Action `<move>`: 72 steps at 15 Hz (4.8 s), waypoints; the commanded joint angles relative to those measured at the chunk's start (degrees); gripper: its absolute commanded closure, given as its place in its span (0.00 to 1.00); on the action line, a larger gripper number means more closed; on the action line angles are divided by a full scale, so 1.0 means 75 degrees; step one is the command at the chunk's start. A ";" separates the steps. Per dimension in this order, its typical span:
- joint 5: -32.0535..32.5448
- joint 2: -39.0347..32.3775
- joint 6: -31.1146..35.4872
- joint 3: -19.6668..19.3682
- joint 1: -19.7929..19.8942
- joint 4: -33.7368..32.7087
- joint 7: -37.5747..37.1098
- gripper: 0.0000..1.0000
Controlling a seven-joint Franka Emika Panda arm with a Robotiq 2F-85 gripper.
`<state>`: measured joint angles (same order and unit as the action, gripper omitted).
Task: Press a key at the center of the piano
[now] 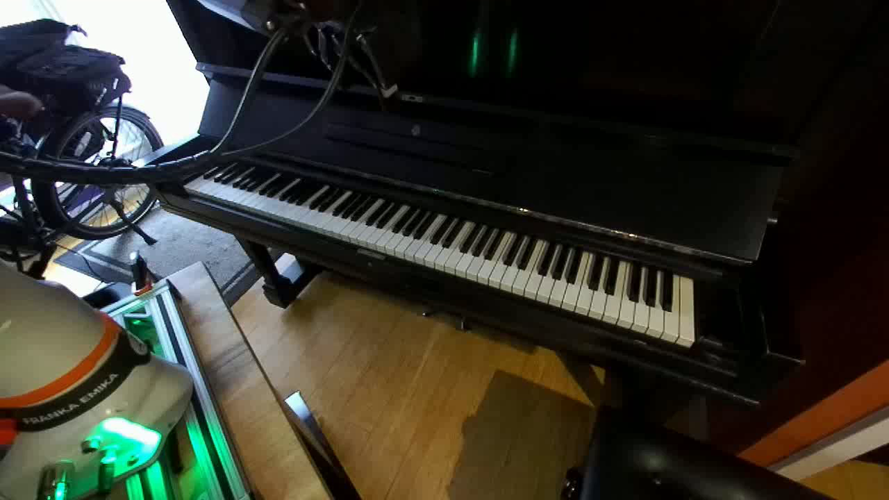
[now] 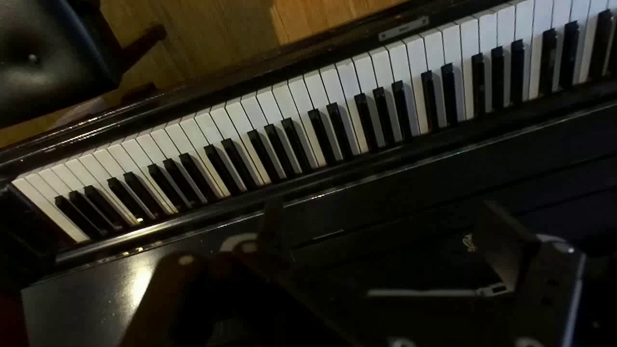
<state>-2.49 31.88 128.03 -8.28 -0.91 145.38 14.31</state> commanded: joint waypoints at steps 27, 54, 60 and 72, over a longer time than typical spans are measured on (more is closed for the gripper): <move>-0.0025 -0.1003 0.0032 0.0641 -0.0518 0.0050 0.0274 0.00; 0.0375 -0.4820 0.3646 0.1426 -0.0483 -0.0133 -0.1132 0.65; 0.0581 -0.6009 0.4590 0.1367 -0.0540 -0.0519 -0.1504 1.00; 0.0934 -0.7641 0.5118 0.1244 -0.0722 -0.1514 -0.1723 1.00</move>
<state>3.63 -22.26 165.52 1.24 -5.88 136.06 2.54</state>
